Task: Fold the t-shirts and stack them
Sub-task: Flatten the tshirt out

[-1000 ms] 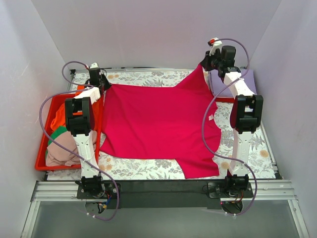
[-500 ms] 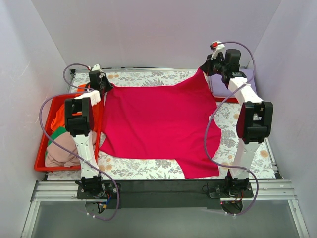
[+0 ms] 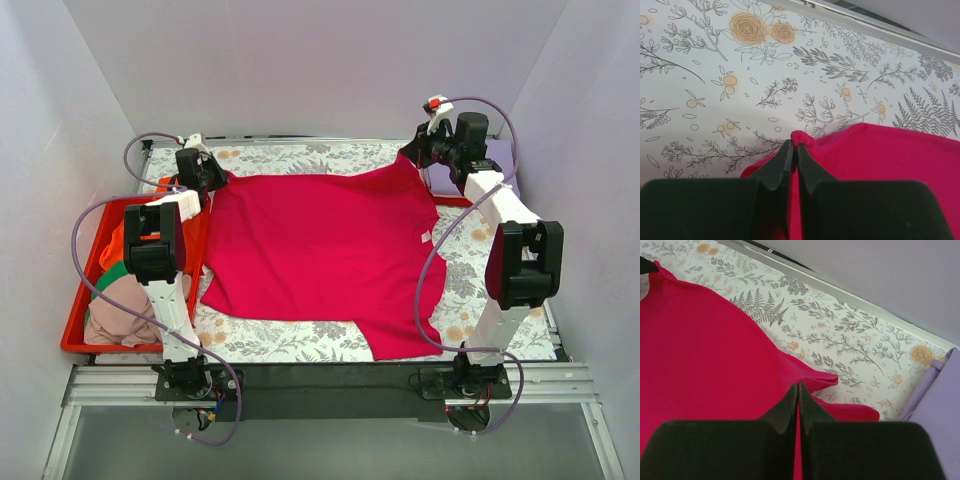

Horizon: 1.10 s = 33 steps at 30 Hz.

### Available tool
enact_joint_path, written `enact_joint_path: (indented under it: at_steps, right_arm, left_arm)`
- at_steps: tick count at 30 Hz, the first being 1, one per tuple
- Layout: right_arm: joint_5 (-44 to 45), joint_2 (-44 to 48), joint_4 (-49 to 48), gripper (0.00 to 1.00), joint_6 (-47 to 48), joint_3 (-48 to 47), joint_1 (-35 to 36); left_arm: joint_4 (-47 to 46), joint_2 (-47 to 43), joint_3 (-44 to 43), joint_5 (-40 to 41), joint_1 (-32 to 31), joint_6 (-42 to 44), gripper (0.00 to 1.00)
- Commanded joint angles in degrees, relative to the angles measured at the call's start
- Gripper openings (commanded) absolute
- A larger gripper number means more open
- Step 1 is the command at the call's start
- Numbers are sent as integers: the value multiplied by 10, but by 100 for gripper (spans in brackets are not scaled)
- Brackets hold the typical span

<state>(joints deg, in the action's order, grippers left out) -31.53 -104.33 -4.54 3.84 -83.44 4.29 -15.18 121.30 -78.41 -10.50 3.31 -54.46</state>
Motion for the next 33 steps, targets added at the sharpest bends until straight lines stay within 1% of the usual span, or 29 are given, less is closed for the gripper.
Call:
enact_joint_path:
  at_steps: [1,5,8,10,14,15,17,18,21,22,24,25,28,29,31,32,33]
  right_arm:
    - [-14,29,-25,1,-1,-5,5]
    - [-14,21,-21,1,-4,-33,9]
    - [-15,30,-16,1,-6,-54,9]
    - [-15,52,-17,1,-6,-52,9]
    - [-10,95,13,1,12,-51,9]
    - [-6,112,29,1,22,-52,9]
    - [-1,127,44,1,33,-64,9]
    - [4,141,85,1,42,-72,8]
    - [19,165,137,1,84,-111,9]
    - [34,185,163,1,111,-129,9]
    - [65,225,195,1,136,-143,9]
    - [76,239,203,1,150,-149,9]
    - [132,301,219,1,197,-174,7]
    - [147,315,231,1,216,-184,4]
    - [186,350,240,1,227,-222,-4]
    - [197,359,249,1,231,-237,-9]
    - [218,373,254,1,235,-278,-20]
  left_arm:
    - [-5,-30,-32,-23,5,1,0]
    - [9,-12,-67,-62,5,-14,0]
    - [9,-21,-75,-93,4,-25,0]
    - [3,-38,-67,-101,4,-25,0]
    - [-18,-104,0,-102,5,-22,0]
    - [-22,-139,14,-104,5,-23,0]
    - [-32,-173,39,-105,4,-24,0]
    - [-32,-205,60,-108,4,-27,0]
    - [-32,-261,96,-112,5,-33,0]
    - [-32,-301,105,-117,5,-39,0]
    - [-32,-346,127,-122,4,-48,0]
    - [-29,-388,132,-127,5,-51,0]
    - [-20,-460,145,-137,3,-70,0]
    - [-15,-509,146,-140,2,-79,0]
    - [-5,-558,144,-145,1,-89,0]
    - [0,-599,139,-150,0,-94,0]
    - [5,-622,135,-152,1,-105,0]
